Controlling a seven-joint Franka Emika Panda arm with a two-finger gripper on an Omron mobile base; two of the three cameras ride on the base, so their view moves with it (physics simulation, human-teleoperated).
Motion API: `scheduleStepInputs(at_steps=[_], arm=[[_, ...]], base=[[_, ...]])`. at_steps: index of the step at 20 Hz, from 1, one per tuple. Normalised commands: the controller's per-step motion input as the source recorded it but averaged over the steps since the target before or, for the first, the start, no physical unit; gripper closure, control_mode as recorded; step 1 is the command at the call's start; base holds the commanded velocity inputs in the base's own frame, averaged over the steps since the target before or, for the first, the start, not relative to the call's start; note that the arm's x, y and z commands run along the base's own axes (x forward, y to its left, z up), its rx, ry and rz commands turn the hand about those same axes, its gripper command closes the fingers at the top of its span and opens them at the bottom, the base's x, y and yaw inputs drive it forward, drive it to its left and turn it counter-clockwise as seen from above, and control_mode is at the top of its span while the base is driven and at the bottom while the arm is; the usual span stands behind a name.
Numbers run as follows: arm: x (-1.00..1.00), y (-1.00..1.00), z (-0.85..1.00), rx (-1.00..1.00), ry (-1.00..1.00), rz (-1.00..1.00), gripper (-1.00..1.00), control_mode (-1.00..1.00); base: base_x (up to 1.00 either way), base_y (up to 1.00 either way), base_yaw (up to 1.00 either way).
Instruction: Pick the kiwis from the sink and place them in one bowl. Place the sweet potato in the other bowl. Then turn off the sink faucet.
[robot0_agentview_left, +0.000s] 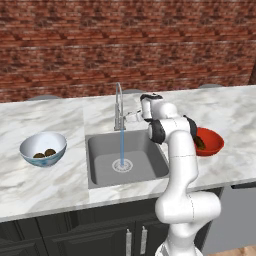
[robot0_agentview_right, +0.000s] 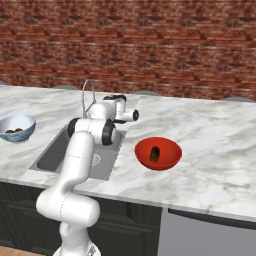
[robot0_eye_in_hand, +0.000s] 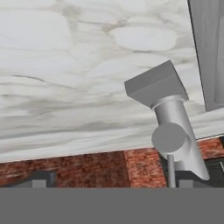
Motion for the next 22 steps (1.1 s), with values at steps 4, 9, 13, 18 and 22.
scheduleStepInputs(at_steps=[4, 9, 13, 18, 22], arm=[[0.09, 0.49, -0.14, 0.0, 0.01, 0.0, -1.0, -1.0], [0.15, 0.38, -0.18, 0.0, 0.0, 0.0, -1.0, -1.0], [0.31, 0.09, -0.19, 0.01, 0.0, 0.03, -1.0, -1.0], [0.34, 0.17, -0.18, 0.01, 0.0, 0.09, -1.0, -1.0], [0.33, 0.27, -0.19, 0.0, 0.0, 0.11, -1.0, -1.0]], base=[[0.0, 0.0, 0.0], [0.0, 0.0, 0.0], [0.0, 0.0, 0.0], [0.0, 0.0, 0.0], [0.0, 0.0, 0.0]])
